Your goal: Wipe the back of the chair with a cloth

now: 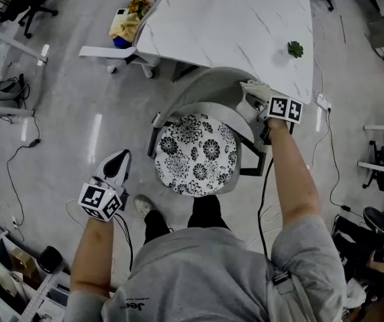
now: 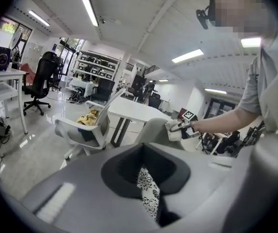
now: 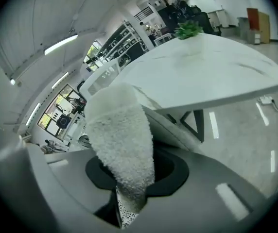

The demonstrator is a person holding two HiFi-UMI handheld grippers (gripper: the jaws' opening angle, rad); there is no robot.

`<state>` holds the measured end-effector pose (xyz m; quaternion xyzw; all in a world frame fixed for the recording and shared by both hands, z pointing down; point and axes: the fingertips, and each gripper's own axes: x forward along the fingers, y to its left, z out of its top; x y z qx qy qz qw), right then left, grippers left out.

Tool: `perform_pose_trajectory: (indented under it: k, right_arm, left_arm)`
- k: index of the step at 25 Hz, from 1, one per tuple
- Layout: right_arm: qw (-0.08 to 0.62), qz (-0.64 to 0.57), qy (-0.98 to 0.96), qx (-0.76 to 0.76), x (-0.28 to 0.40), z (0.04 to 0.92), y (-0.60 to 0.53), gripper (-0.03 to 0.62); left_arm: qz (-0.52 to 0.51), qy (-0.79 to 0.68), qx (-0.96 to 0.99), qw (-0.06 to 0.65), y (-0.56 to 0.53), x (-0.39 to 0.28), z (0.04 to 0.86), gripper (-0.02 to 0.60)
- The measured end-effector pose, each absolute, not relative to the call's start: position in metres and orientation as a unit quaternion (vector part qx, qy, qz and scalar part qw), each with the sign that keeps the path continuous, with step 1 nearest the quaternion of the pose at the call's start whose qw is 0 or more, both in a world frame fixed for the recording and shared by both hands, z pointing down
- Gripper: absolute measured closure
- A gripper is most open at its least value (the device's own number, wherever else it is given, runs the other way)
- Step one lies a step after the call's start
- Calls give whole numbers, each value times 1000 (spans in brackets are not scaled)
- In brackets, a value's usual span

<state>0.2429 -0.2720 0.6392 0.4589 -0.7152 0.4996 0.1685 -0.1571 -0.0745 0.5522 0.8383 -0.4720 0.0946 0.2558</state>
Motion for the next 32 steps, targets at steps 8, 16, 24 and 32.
perform_pose_trajectory:
  k: [8, 16, 24, 32]
  right_arm:
    - [143, 597, -606, 505, 312, 729, -196, 502]
    - [141, 647, -538, 522, 324, 768, -154, 502]
    - [138, 560, -676, 458, 257, 672, -177, 502]
    - [90, 438, -816, 367, 154, 495, -217, 502]
  left_arm:
    - [107, -457, 840, 272, -75, -131, 570, 525]
    - [109, -449, 844, 271, -74, -117, 567, 525]
    - [91, -462, 847, 245, -62, -132, 518, 525]
    - [45, -502, 845, 179, -54, -163, 417, 525]
